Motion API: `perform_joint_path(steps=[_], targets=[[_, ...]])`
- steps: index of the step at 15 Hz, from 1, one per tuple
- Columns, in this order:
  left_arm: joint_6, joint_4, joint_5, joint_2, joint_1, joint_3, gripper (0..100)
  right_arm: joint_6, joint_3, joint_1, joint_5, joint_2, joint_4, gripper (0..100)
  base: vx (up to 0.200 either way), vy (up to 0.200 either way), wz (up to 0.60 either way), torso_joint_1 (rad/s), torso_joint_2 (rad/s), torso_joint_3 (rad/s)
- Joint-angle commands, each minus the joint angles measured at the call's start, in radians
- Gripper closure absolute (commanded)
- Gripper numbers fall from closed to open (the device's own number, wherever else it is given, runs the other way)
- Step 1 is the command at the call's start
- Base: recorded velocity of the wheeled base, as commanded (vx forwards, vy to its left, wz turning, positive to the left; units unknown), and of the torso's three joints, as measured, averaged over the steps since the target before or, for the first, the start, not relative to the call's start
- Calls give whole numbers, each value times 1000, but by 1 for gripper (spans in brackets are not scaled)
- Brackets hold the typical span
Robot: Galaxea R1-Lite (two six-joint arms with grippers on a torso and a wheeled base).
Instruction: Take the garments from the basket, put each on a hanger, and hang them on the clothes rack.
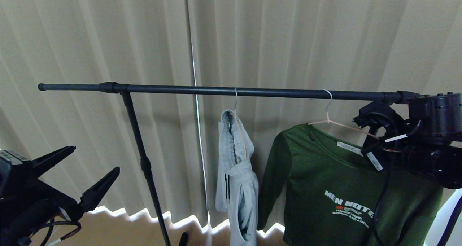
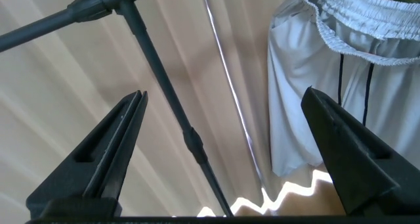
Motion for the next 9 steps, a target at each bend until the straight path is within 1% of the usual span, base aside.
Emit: perform_joint_path(steps=[1, 3, 4, 8, 9], targets=[[-1, -1, 0, 0, 0, 0, 0, -1, 3, 2, 0, -5, 7, 100, 0, 0, 0, 0, 0, 0], [-1, -1, 0, 2, 0, 0, 0, -1, 25, 2, 1, -25, 2, 100, 0, 0, 0, 0, 0, 0], [-1, -1, 0, 2, 0, 0, 0, -1, 34, 2, 5, -34, 2, 0, 0, 0, 0, 0, 0, 0], [-1, -1, 0, 2, 0, 0, 0, 2, 72, 5, 17, -80, -5, 0, 0, 0, 0, 0, 0, 0], [-1, -1, 2, 2, 0, 0, 0, 2, 91, 8, 31, -91, -21, 0, 0, 0, 0, 0, 0, 0]])
